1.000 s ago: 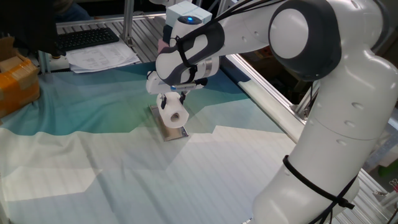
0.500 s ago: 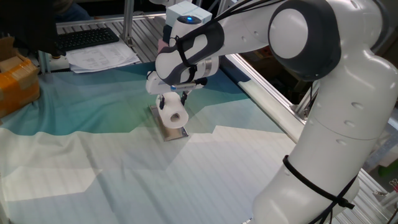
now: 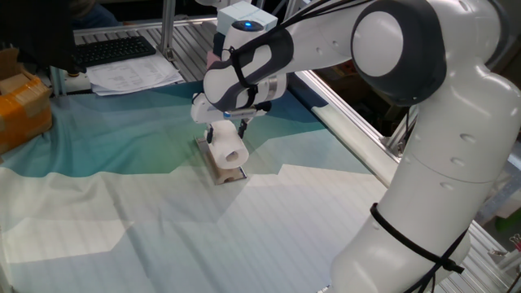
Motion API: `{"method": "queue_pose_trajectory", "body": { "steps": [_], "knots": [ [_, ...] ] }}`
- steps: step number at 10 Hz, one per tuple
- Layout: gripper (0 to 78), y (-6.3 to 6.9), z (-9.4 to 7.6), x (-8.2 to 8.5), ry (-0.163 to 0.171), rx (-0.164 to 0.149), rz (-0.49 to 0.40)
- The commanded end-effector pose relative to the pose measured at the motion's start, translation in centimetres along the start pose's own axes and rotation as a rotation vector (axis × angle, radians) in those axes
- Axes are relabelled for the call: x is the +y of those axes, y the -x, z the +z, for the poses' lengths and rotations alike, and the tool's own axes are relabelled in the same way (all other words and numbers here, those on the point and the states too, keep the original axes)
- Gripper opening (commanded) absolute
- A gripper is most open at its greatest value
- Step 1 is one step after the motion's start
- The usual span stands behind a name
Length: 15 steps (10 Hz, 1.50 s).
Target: Put the toilet paper on its holder
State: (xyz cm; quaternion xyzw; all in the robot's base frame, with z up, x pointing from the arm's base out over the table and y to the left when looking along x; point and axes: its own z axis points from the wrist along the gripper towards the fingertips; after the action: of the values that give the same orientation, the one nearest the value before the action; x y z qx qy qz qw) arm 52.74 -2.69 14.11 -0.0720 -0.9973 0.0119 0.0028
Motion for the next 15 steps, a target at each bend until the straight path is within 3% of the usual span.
{"method": "queue_pose_trajectory", "body": {
  "steps": [1,5,8,11,15],
  "knots": [
    [77.4,-1.8,-3.9,0.4,-0.013,0.037,0.028],
    [77.4,-2.6,-4.6,0.5,-0.024,0.037,0.034],
    [77.4,-5.7,-6.2,1.2,-0.027,0.049,0.052],
    [77.4,-8.7,-6.1,2.6,-0.024,0.050,0.051],
    [77.4,-10.4,-7.0,3.4,-0.011,0.057,-0.009]
  ]
}}
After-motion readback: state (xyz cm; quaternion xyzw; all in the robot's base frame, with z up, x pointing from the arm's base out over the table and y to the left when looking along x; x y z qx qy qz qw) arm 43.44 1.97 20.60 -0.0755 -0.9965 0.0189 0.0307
